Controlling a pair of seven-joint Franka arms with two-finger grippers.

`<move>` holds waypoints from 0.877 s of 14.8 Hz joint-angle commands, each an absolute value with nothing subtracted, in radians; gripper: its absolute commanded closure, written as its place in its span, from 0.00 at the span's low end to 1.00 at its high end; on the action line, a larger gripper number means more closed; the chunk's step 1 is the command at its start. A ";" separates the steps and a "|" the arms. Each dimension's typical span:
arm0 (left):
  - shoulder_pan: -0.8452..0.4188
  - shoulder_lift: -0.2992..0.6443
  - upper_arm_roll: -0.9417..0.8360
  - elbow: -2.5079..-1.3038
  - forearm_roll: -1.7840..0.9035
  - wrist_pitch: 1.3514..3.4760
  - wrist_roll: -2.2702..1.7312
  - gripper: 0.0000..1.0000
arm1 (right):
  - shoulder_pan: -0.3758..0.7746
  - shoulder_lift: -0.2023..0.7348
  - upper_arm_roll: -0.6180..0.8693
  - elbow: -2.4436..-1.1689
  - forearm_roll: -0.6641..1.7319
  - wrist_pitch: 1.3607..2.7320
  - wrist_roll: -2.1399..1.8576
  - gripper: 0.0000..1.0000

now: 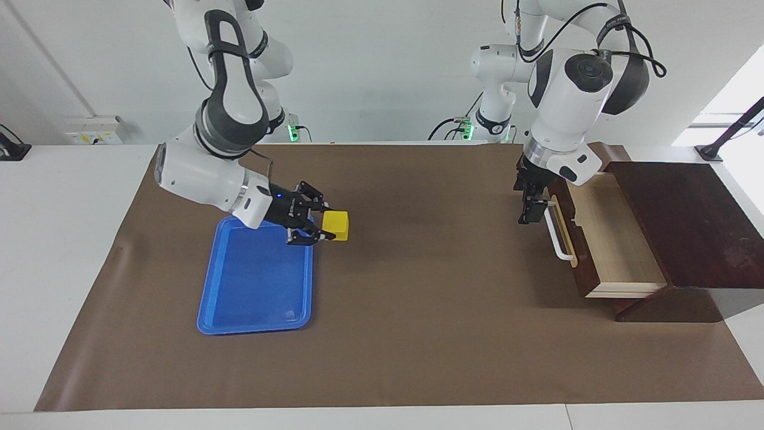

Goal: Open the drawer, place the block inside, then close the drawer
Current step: 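Lift the yellow cube with the right gripper toward the left gripper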

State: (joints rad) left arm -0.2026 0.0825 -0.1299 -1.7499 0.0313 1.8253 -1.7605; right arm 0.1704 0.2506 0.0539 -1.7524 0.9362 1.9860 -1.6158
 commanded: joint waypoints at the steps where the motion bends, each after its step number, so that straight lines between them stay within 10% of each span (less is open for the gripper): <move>1: -0.262 0.077 -0.120 -1.769 0.015 1.830 -1.865 0.00 | 0.250 0.265 0.052 -1.718 0.928 2.055 -1.539 1.00; 13: -0.411 0.218 -0.117 -1.611 -0.002 1.781 -2.082 0.00 | 0.472 0.285 0.064 -1.729 0.913 2.347 -1.531 1.00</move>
